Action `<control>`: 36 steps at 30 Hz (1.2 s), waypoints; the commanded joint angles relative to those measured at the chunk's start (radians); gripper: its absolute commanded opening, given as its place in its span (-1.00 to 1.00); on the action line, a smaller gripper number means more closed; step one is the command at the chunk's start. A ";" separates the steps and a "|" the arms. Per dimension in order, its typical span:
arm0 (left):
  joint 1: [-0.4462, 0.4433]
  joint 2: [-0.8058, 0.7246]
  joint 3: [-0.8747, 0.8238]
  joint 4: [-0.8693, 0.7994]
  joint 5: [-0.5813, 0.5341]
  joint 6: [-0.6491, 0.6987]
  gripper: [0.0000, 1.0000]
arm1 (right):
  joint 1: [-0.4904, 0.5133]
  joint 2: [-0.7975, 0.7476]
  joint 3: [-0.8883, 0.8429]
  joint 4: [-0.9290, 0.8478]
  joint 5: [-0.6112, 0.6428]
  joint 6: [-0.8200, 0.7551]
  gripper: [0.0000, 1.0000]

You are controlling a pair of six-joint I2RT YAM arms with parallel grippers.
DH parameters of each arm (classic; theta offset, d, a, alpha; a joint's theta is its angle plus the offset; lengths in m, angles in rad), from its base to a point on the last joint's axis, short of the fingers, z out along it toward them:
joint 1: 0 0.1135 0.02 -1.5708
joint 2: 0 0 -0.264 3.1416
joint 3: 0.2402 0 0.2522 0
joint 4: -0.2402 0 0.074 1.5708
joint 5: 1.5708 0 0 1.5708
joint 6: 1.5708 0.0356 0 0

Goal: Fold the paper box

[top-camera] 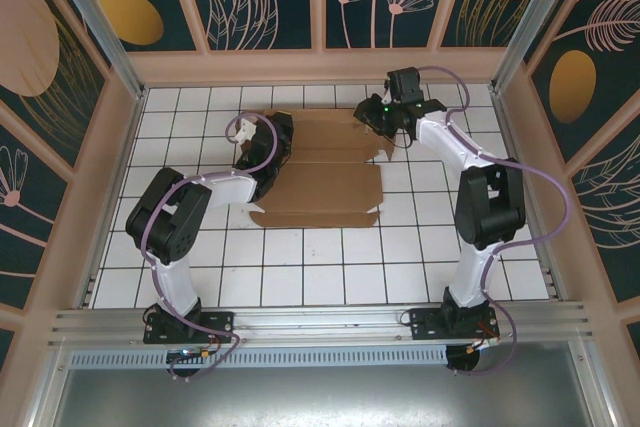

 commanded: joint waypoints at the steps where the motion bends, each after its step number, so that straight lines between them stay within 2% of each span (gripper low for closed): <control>1: -0.006 0.012 -0.010 -0.039 0.017 0.021 -0.99 | -0.008 -0.044 -0.029 0.006 0.026 -0.022 -0.26; 8: -0.006 0.002 -0.026 -0.037 0.007 0.039 -1.00 | -0.006 -0.243 -0.204 0.020 0.122 -0.120 -0.17; 14: -0.006 0.005 0.002 -0.059 0.012 0.055 -1.00 | 0.028 -0.384 -0.420 0.065 0.181 -0.143 -0.29; 19: -0.005 0.012 0.016 -0.068 0.014 0.062 -1.00 | 0.061 -0.303 -0.463 0.103 0.174 -0.130 -0.72; 22: -0.006 0.012 0.019 -0.086 0.011 0.063 -1.00 | 0.058 -0.220 -0.430 0.159 0.132 -0.121 -0.86; 25: -0.005 0.010 0.043 -0.151 0.010 0.076 -1.00 | 0.058 -0.129 -0.345 0.162 0.139 -0.126 -0.90; 29: -0.006 0.002 0.038 -0.160 0.013 0.076 -1.00 | 0.039 -0.058 -0.264 0.108 0.240 -0.126 -0.93; 36: -0.005 0.011 0.044 -0.156 0.035 0.068 -1.00 | -0.012 -0.021 -0.252 0.047 0.404 -0.135 -0.93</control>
